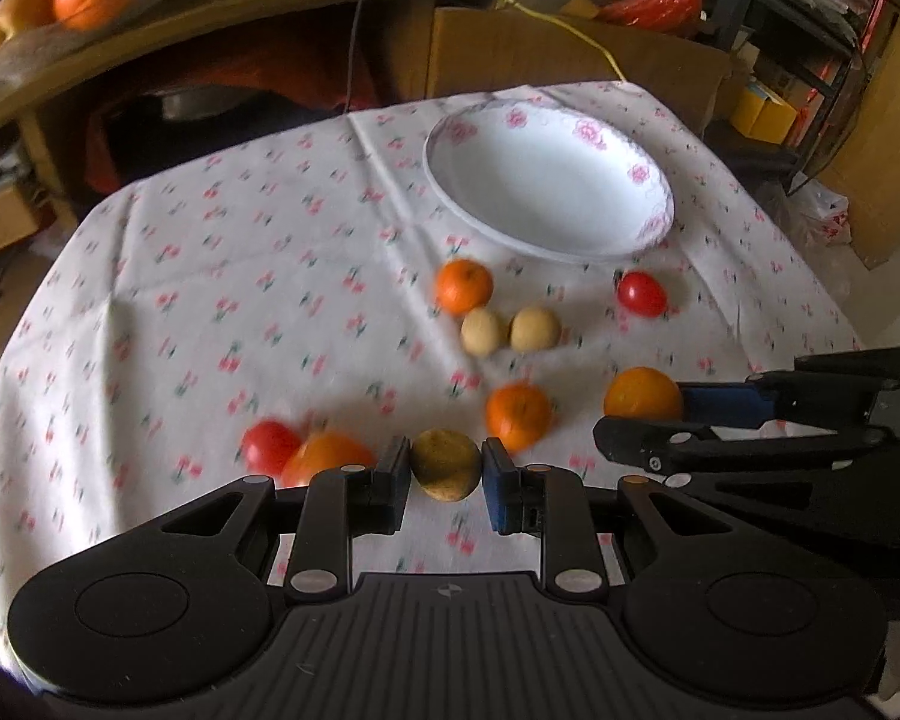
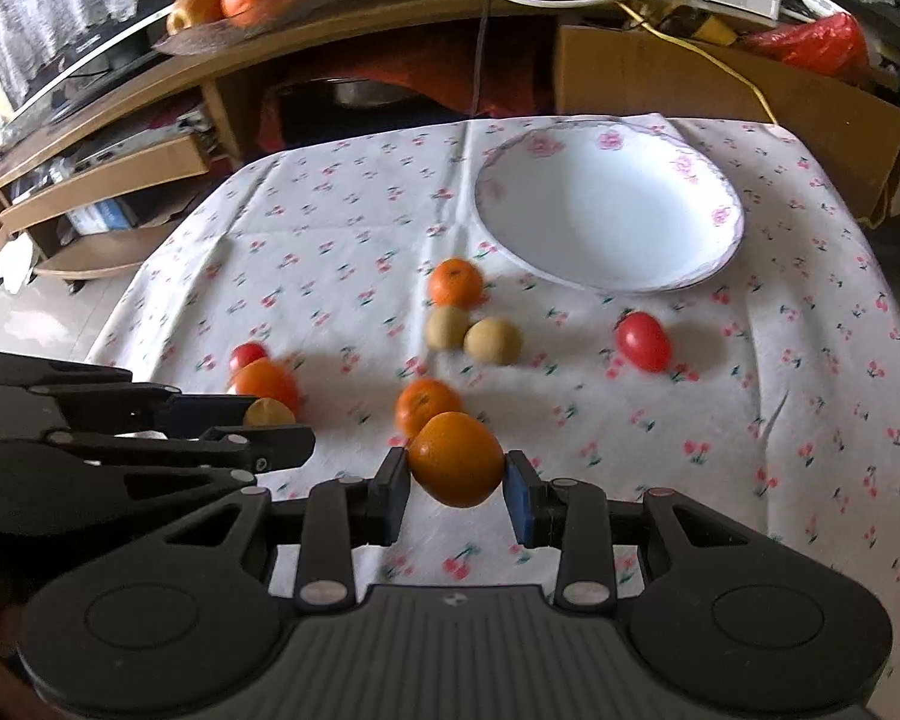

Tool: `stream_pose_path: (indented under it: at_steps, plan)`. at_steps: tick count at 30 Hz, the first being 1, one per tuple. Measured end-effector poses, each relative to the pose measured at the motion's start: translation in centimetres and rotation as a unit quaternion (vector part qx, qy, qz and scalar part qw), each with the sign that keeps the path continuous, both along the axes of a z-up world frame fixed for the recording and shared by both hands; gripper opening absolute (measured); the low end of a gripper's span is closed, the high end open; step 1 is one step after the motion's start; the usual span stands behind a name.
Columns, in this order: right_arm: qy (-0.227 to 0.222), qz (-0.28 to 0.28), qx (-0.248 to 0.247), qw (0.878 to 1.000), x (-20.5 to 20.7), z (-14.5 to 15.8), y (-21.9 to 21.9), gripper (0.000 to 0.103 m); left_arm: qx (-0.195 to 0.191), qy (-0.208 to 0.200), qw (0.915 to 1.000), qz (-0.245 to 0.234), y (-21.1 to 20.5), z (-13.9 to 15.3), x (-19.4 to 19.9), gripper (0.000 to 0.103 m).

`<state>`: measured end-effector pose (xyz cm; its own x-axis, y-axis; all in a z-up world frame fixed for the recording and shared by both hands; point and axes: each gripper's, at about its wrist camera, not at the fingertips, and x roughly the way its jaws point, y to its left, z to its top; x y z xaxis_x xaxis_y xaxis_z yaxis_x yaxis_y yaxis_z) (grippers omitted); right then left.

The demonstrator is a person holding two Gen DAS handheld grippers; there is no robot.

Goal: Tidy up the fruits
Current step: 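Carry the tangerine in the right tool while the left tool carries the tan fruit to the bowl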

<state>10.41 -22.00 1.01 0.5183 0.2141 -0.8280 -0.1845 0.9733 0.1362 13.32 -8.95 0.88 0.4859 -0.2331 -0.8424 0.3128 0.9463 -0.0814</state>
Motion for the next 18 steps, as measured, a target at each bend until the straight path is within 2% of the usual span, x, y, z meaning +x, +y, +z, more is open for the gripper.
stream_pose_path:
  at_steps: [9,18]
  plan:
    - [-0.011,-0.029,-0.001,1.0,4.4,0.7,-2.9,0.029,0.007,-0.024,0.9995,-0.021,-3.1,1.4,5.2,0.032]
    - [-0.015,-0.059,0.0,0.998,9.6,0.5,-6.1,0.029,0.02,-0.039,0.9983,-0.038,-6.0,1.3,9.9,0.031]
